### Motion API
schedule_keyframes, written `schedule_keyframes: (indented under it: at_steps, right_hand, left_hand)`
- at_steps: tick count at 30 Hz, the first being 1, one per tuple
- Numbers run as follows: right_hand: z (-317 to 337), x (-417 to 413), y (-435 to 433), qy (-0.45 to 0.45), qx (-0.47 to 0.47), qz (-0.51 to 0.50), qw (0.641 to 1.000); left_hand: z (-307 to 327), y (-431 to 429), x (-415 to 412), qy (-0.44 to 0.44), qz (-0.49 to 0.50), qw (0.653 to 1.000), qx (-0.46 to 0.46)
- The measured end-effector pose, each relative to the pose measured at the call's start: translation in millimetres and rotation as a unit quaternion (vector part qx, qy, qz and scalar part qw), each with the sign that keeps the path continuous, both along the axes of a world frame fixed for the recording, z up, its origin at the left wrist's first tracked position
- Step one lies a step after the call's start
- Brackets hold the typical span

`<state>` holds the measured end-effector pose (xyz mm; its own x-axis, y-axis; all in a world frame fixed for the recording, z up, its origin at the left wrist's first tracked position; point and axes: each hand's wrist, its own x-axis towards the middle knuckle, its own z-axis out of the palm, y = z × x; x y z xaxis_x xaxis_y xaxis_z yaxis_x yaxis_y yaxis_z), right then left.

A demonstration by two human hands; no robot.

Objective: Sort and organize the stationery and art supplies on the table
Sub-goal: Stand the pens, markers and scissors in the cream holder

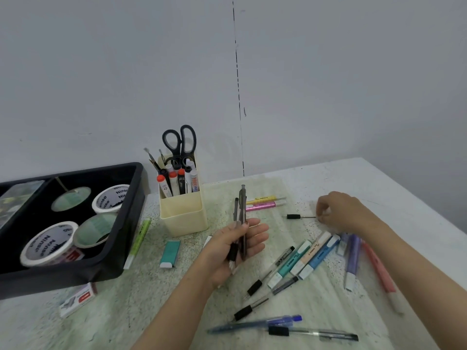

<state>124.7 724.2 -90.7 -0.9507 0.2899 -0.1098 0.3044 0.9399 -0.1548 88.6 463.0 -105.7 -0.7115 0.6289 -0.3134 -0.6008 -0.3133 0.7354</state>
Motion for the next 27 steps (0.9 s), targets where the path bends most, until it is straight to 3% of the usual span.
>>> schedule_keyframes:
  at_steps: [2, 4, 7, 9, 15, 18, 27]
  right_hand:
    - [-0.6, 0.1, 3.3, 0.013, -0.029, 0.012, 0.999]
    - [4.7, 0.4, 1.7, 0.054, -0.130, 0.019, 0.990]
    - [28.9, 2.2, -12.8, 0.121, -0.329, 0.066, 0.934]
    - [50.8, 3.9, -25.8, 0.105, -0.415, 0.114, 0.897]
    - [80.9, -5.8, -61.8, -0.054, -0.353, 0.205, 0.911]
    - [74.0, -15.6, -75.0, -0.021, -0.351, 0.168, 0.921]
    - [50.6, -16.2, -90.5, 0.091, -0.447, 0.054, 0.888]
  left_hand:
    - [-0.5, -0.2, -0.5, 0.001, 0.012, 1.000, -0.003]
    - [-1.1, -0.4, -1.4, 0.006, 0.031, 0.999, -0.009]
    - [-1.3, -2.0, -3.8, 0.003, 0.064, 0.998, -0.012]
    - [-0.5, -3.1, -5.3, -0.002, 0.068, 0.998, -0.016]
    - [1.7, -5.2, -0.6, 0.043, -0.026, 0.997, -0.062]
    - [3.8, -4.9, 6.1, 0.049, -0.061, 0.995, -0.056]
    - [-1.6, -5.5, 7.5, 0.103, -0.021, 0.993, -0.059]
